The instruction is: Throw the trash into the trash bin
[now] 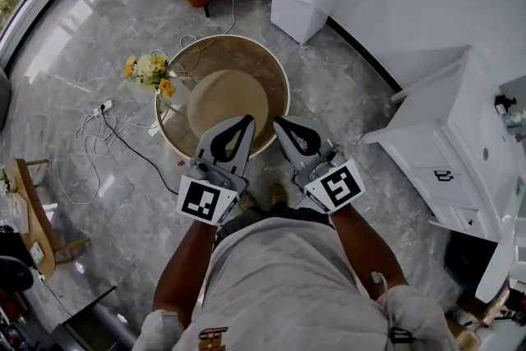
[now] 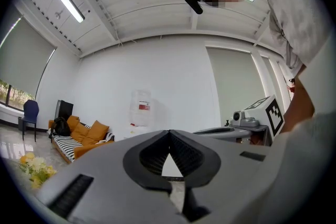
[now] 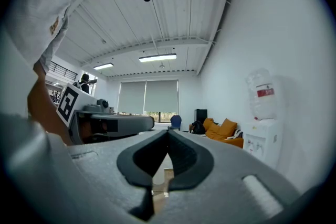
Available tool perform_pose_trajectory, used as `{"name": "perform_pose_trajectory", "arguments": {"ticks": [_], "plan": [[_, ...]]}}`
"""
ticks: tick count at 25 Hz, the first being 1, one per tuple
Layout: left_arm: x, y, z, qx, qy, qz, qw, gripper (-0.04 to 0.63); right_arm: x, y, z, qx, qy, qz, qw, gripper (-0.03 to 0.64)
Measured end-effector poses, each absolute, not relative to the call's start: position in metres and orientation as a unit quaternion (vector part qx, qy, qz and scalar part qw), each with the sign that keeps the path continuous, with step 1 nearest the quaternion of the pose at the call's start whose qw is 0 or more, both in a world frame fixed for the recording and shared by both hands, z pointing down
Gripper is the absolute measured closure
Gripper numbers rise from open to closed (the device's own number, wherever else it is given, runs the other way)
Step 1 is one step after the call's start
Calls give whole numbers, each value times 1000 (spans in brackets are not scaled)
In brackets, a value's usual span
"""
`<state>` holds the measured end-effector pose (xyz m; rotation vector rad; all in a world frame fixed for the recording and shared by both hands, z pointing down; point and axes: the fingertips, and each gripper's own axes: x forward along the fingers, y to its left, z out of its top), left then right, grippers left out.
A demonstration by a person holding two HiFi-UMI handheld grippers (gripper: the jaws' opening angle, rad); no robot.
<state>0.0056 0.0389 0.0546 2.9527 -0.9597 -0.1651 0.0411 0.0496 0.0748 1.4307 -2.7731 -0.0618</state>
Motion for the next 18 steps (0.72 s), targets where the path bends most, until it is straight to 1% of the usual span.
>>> {"name": "perform_pose_trajectory", "arguments": {"ticks": [18], "plan": [[-11,37,55,949,-309,-55,18,595,38,51,75,463,-886,-23,23,617]]}}
